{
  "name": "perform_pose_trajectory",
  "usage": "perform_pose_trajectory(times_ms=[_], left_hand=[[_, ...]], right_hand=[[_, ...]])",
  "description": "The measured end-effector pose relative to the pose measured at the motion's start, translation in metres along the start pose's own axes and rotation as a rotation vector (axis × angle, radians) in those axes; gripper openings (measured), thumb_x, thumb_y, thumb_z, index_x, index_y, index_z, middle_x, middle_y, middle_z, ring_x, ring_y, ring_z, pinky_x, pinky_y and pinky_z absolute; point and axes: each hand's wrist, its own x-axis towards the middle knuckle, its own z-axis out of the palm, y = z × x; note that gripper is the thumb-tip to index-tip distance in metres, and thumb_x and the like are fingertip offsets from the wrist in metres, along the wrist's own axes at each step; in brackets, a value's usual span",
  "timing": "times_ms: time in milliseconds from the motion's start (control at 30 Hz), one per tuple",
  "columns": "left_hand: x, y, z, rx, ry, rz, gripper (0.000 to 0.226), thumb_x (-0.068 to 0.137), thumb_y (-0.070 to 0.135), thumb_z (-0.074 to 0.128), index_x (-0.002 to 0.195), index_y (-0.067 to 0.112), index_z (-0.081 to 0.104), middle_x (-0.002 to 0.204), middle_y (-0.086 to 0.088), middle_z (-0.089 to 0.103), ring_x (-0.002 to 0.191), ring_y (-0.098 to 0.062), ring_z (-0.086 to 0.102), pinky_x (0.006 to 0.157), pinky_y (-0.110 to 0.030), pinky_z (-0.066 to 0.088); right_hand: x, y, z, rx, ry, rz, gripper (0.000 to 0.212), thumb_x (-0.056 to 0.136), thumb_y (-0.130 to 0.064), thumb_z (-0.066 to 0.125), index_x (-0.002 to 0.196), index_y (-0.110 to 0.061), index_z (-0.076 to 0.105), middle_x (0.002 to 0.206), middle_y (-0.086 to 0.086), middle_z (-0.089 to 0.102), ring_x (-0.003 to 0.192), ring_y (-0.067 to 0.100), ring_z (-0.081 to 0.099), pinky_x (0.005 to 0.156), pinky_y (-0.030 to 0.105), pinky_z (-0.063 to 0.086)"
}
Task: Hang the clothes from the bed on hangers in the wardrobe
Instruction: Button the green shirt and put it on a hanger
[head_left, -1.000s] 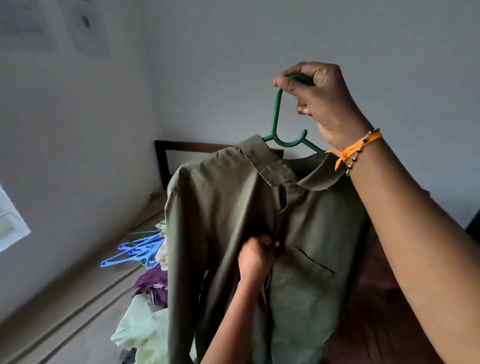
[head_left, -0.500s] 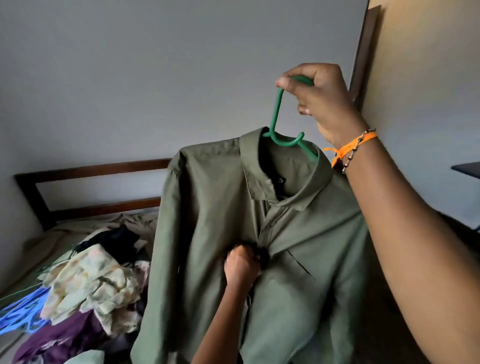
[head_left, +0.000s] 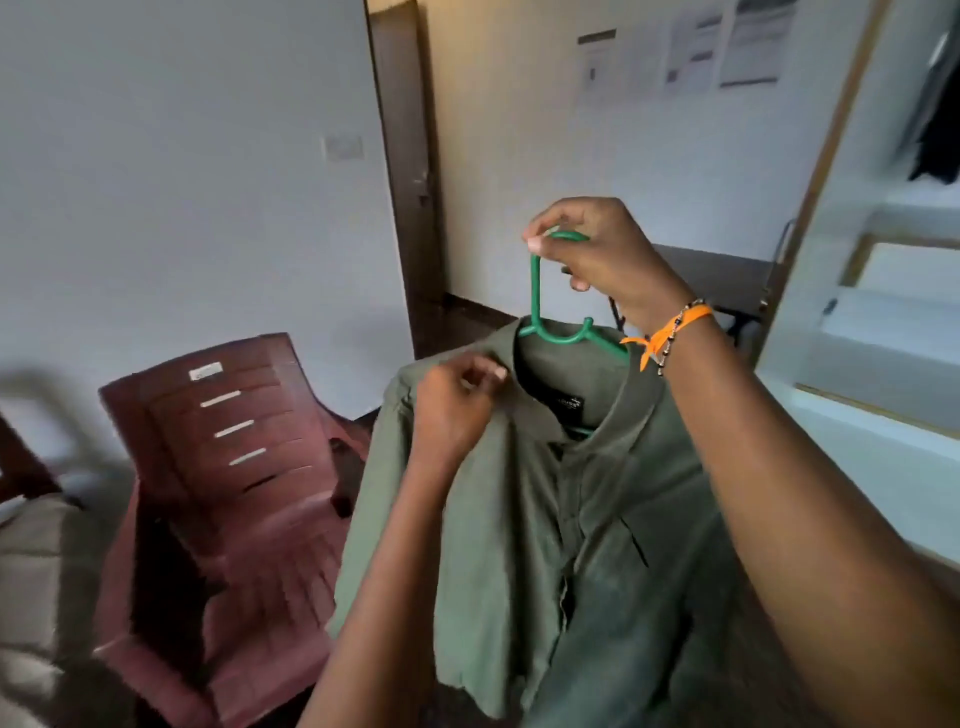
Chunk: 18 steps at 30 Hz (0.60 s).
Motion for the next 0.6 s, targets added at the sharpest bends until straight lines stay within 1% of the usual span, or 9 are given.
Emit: perform_pose_trajectory(times_ms=[33, 100, 133, 200, 267, 400, 467, 533, 600], left_hand=[[0.005, 0.016, 0.022, -0.073, 0.009, 0.037, 0.008, 0.083, 0.007, 0.067, 0.082, 0.014, 0.064, 0.066, 0.010, 0.059, 0.055, 0.008, 0.051, 0.056, -0.006, 0.035], [0.012, 0.038, 0.068, -0.167, -0.042, 0.076, 0.021, 0.079, 0.010, 0.072, 0.094, 0.017, 0.058, 0.066, 0.010, 0.054, 0.056, 0.004, 0.050, 0.058, -0.010, 0.038], [0.014, 0.048, 0.093, -0.178, -0.122, 0.086, 0.030, 0.077, 0.014, 0.075, 0.102, 0.017, 0.057, 0.070, 0.007, 0.055, 0.059, 0.001, 0.051, 0.062, -0.014, 0.040], [0.016, 0.064, 0.146, -0.131, -0.348, 0.130, 0.039, 0.075, 0.019, 0.078, 0.109, 0.015, 0.060, 0.078, -0.001, 0.059, 0.069, -0.010, 0.055, 0.064, -0.014, 0.040], [0.010, 0.079, 0.198, -0.069, -0.531, 0.192, 0.031, 0.078, 0.021, 0.075, 0.105, 0.010, 0.066, 0.083, -0.005, 0.063, 0.073, -0.013, 0.055, 0.061, -0.014, 0.037], [-0.011, 0.110, 0.289, -0.123, -0.692, 0.264, 0.018, 0.086, 0.024, 0.068, 0.094, 0.009, 0.072, 0.083, -0.003, 0.066, 0.077, -0.015, 0.058, 0.066, -0.021, 0.036], [-0.018, 0.125, 0.329, -0.173, -0.730, 0.283, 0.017, 0.088, 0.023, 0.065, 0.089, 0.008, 0.072, 0.079, -0.002, 0.064, 0.075, -0.017, 0.057, 0.067, -0.024, 0.038], [-0.021, 0.137, 0.369, -0.220, -0.740, 0.298, 0.018, 0.090, 0.023, 0.062, 0.081, 0.009, 0.069, 0.072, -0.001, 0.063, 0.071, -0.019, 0.059, 0.069, -0.029, 0.043], [-0.018, 0.151, 0.409, -0.278, -0.750, 0.291, 0.020, 0.092, 0.023, 0.058, 0.076, 0.011, 0.064, 0.061, 0.003, 0.059, 0.057, -0.016, 0.056, 0.064, -0.029, 0.047]], right_hand=[[-0.011, 0.017, -0.021, -0.001, 0.012, 0.036, 0.010, 0.086, -0.009, 0.063, 0.081, -0.018, 0.063, 0.079, 0.003, 0.059, 0.050, 0.005, 0.040, 0.042, 0.019, 0.031], [-0.033, 0.048, -0.061, 0.011, 0.042, 0.105, 0.013, 0.087, -0.008, 0.062, 0.082, -0.019, 0.059, 0.078, 0.011, 0.054, 0.045, 0.004, 0.034, 0.039, 0.017, 0.029], [-0.046, 0.061, -0.079, 0.022, 0.066, 0.142, 0.014, 0.088, -0.007, 0.061, 0.081, -0.019, 0.057, 0.077, 0.008, 0.054, 0.042, 0.001, 0.033, 0.038, 0.016, 0.028], [-0.070, 0.086, -0.114, 0.035, 0.122, 0.210, 0.016, 0.089, -0.006, 0.060, 0.081, -0.020, 0.055, 0.076, -0.004, 0.054, 0.041, 0.000, 0.034, 0.038, 0.016, 0.028], [-0.092, 0.104, -0.146, 0.033, 0.182, 0.263, 0.016, 0.089, -0.006, 0.059, 0.082, -0.019, 0.054, 0.078, -0.007, 0.053, 0.041, -0.001, 0.034, 0.039, 0.017, 0.026], [-0.130, 0.133, -0.209, -0.024, 0.282, 0.349, 0.011, 0.091, -0.006, 0.057, 0.086, -0.014, 0.051, 0.053, -0.016, 0.045, 0.042, 0.000, 0.034, 0.043, 0.019, 0.027], [-0.146, 0.147, -0.239, -0.079, 0.342, 0.378, 0.008, 0.091, -0.008, 0.058, 0.090, -0.013, 0.052, 0.055, -0.015, 0.045, 0.046, 0.000, 0.038, 0.046, 0.020, 0.033], [-0.157, 0.159, -0.270, -0.141, 0.385, 0.390, 0.009, 0.091, -0.009, 0.058, 0.098, -0.010, 0.052, 0.063, -0.013, 0.051, 0.055, -0.001, 0.046, 0.056, 0.020, 0.043], [-0.171, 0.176, -0.305, -0.171, 0.435, 0.402, 0.019, 0.092, -0.010, 0.057, 0.110, -0.010, 0.051, 0.075, 0.000, 0.052, 0.070, 0.005, 0.051, 0.070, 0.020, 0.047]])
